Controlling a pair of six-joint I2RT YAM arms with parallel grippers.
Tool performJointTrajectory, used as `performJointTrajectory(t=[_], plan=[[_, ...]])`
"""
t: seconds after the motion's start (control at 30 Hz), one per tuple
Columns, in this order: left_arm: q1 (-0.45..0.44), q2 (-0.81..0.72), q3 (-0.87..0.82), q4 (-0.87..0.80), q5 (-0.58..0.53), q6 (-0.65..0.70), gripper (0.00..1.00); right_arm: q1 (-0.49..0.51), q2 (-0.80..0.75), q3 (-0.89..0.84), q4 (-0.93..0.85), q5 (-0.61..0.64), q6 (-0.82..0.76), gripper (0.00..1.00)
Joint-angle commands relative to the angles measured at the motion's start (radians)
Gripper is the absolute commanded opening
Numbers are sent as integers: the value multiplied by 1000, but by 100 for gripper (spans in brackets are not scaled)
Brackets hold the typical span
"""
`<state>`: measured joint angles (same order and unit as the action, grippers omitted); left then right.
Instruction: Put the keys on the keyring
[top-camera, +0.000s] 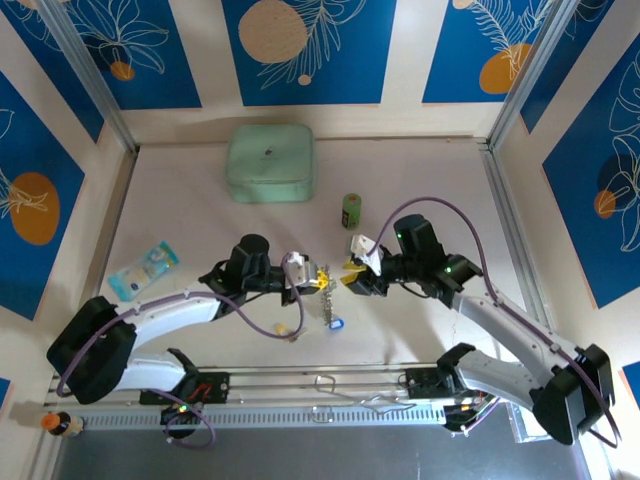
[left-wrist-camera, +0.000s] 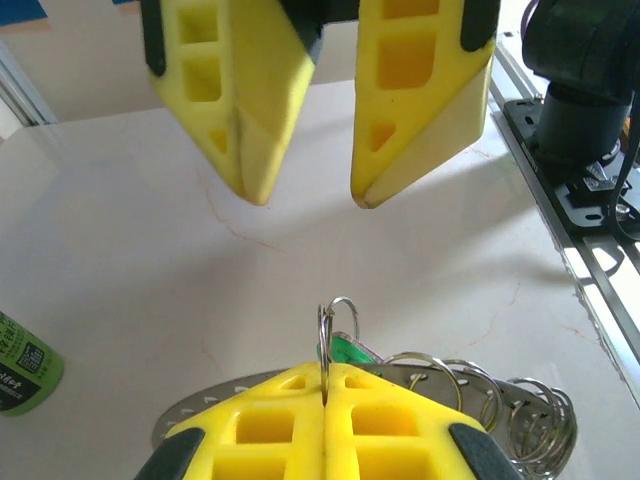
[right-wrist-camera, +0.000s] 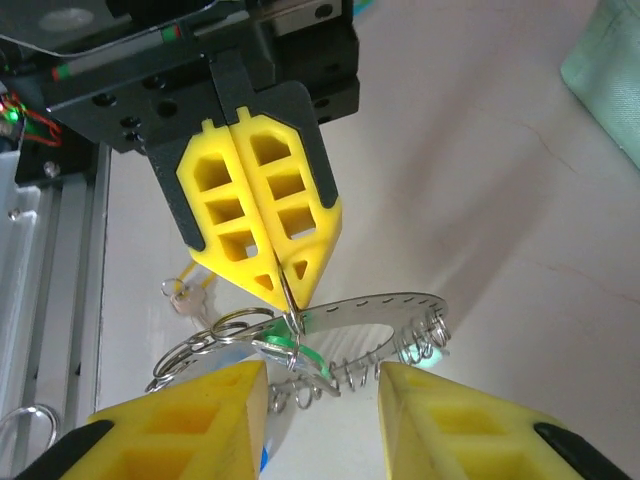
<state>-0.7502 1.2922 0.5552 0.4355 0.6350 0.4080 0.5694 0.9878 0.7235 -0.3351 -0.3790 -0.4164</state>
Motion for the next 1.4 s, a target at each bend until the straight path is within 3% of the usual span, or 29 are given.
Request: performJointTrajectory(t=[0.0, 0.23, 0.63, 0.87, 0.97, 1.17, 1.3, 1.37], plan=[[2, -12, -15, 164, 19, -66, 0, 0, -30, -46, 125, -49, 105, 34], [2, 14, -11, 196, 43, -103, 0, 29, 18, -31, 90, 16, 111, 32], [2, 29, -15, 216, 56, -120, 0, 34, 52, -14, 80, 2, 100, 0], [2, 36, -46, 356, 92, -160, 0, 38, 107, -30, 108, 4, 109, 0], [3, 40, -57, 401, 100, -175, 0, 42, 113, -24, 115, -14, 118, 5], [2, 36, -55, 370, 93, -140, 0, 41, 12, -65, 151, -43, 101, 34], [2, 42, -52, 379, 97, -148, 0, 51, 4, -84, 189, -43, 92, 33], [2, 39, -54, 382, 97, -154, 0, 57, 19, -81, 202, -36, 94, 27]])
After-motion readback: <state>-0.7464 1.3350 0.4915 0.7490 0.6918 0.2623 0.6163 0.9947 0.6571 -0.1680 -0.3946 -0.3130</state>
